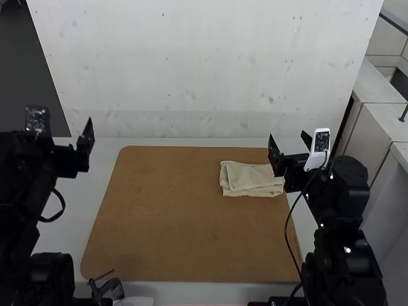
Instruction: Fold the towel.
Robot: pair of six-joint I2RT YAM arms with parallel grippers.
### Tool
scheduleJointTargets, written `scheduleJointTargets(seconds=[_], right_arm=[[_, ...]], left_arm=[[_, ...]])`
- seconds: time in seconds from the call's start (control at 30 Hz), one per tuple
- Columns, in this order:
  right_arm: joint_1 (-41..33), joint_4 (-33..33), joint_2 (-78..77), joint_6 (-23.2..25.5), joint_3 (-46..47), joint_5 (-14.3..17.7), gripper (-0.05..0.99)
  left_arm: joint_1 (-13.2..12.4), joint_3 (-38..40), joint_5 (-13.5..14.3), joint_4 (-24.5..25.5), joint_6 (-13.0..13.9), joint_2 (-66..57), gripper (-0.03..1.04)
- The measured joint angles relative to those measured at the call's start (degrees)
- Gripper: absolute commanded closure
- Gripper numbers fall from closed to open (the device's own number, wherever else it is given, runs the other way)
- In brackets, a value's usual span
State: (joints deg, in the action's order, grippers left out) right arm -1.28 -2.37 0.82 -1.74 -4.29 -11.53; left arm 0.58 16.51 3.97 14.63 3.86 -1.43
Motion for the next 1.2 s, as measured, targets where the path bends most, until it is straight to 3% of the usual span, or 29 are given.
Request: scheduleJointTargets(seconds=[0.33,0.57,1.2], right_arm=[[0.07,0.09,0.00,-0.22,1.88,1.53,-0.03],[0.07,0.07,0.00,-0.24,1.90,3.26,-0.03],[-0.46,3.28,0.02,-0.02,1.92,4.96,-0.03]], left_arm=[[0.02,-12.76,-5.16,-3.08,0.39,-0.04,0.03],[0.00,-13.20,-6.84,-3.56,-0.74,0.00,0.03],[0.02,-13.22,-7.02,-3.56,-1.40,0.00,0.03]])
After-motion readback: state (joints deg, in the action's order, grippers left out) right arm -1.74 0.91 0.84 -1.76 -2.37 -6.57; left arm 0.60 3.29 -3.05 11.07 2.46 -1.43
